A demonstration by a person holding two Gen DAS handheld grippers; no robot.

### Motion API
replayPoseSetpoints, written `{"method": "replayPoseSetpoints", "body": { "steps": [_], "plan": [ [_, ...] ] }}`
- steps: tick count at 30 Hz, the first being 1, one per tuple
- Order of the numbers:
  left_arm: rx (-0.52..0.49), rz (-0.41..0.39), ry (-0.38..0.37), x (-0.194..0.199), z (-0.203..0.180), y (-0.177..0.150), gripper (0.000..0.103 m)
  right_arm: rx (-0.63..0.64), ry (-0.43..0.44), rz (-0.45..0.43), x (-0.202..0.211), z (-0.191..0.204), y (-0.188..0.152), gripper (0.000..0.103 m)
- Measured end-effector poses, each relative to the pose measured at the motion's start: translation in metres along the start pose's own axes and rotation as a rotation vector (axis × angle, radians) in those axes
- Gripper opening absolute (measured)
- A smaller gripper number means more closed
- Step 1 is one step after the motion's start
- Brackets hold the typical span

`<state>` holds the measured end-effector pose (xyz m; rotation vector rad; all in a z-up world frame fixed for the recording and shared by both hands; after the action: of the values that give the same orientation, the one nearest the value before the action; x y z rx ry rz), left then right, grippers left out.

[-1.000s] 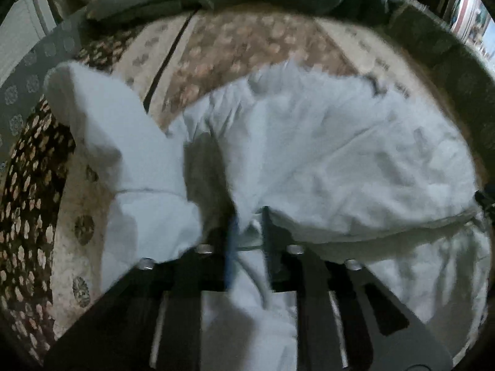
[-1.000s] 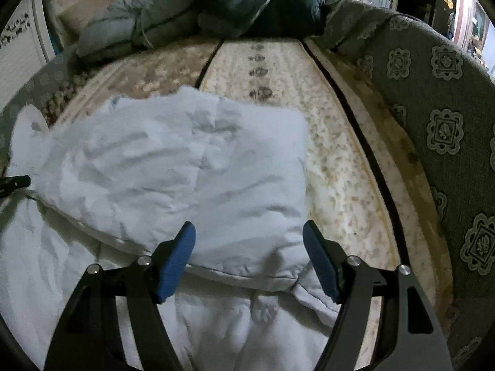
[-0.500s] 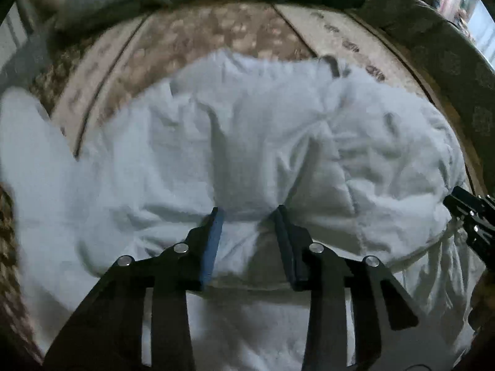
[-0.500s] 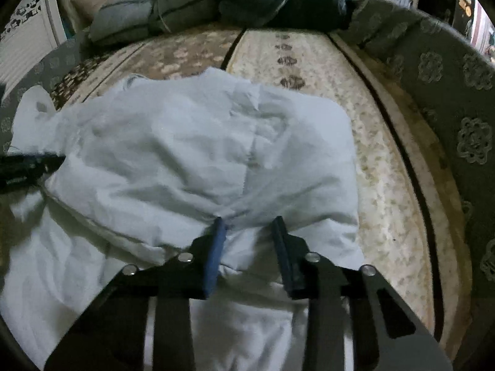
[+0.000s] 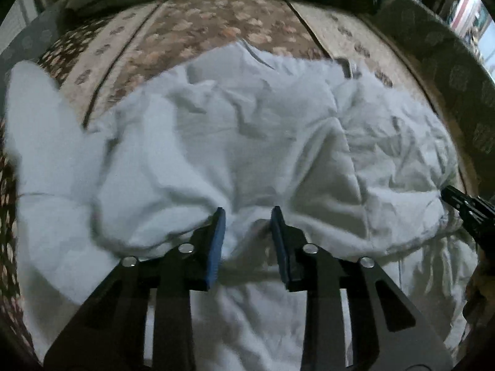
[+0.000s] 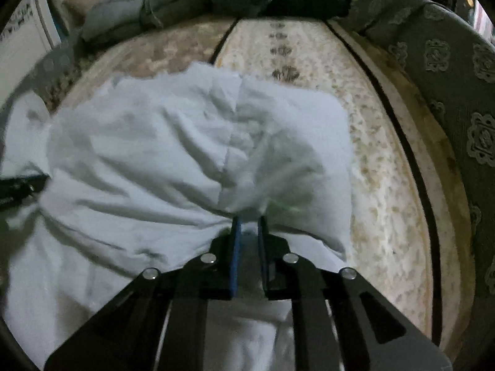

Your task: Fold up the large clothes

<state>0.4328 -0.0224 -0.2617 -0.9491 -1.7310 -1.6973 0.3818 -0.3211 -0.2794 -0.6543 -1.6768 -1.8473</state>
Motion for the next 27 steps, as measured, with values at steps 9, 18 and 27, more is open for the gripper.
{"method": "replayPoseSetpoints", "body": {
  "steps": [9,18,27],
  "plan": [
    [-0.045,-0.041,0.045,0.002,0.020,0.042,0.051,0.063,0.035,-0.055,-0.012,0.038,0.047,0.012],
    [-0.033,-0.033,0.066,-0.007,0.040,0.048,0.051,0.131,0.021,0.025,-0.034,0.048,0.029,0.013],
    [0.062,-0.187,0.325,0.066,0.147,0.097,0.089,0.139,0.026,-0.069,0.000,0.054,0.043,0.056]
  ]
}}
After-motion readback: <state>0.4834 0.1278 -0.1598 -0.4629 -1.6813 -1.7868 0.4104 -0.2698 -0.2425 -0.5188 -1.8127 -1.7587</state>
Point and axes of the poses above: each gripper's, at about its wrist camera, not at the fingertips, and x roughly against the way its jaws point, z to its left, y to its top, the point moved 6 cm from there along -x, roughly the way its jaws point, and after that the axes turned 13 degrees about -z, right-handed, at the moved point
